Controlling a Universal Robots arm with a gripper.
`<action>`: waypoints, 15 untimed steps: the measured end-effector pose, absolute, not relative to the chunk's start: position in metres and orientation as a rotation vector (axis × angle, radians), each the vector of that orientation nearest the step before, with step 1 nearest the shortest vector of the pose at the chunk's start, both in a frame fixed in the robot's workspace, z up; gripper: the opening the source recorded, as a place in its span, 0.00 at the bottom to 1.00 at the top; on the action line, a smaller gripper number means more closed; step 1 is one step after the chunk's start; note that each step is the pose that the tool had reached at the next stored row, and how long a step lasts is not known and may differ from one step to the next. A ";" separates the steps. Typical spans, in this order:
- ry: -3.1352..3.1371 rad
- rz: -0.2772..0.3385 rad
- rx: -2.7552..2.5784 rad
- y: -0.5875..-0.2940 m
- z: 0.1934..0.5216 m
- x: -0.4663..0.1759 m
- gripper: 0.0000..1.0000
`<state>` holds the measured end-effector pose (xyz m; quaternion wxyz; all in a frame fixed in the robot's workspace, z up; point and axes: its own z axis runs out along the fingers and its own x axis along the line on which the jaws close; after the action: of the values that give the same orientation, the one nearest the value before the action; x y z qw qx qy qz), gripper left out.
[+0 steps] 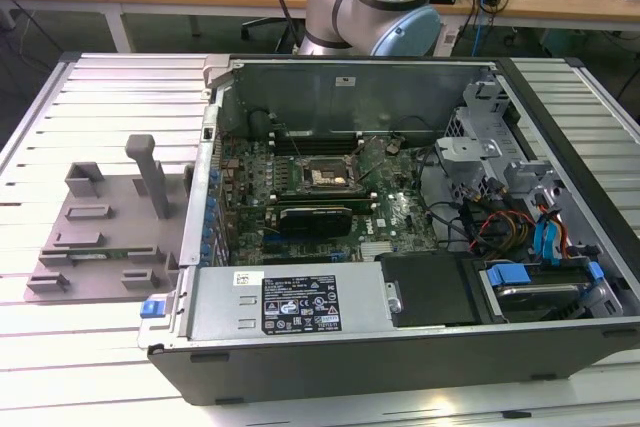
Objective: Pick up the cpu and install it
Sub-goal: 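Pick up the cpu and move it towards the insertion slot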
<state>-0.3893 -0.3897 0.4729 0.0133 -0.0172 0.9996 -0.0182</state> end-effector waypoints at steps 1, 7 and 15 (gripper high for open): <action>3.114 -0.057 -0.054 -0.390 0.475 -0.389 0.55; 3.114 -0.058 -0.054 -0.390 0.490 -0.389 0.55; 3.114 -0.057 -0.054 -0.390 0.494 -0.380 0.55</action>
<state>-0.3796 -0.3896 0.4943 0.0131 -0.0172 0.9996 -0.0184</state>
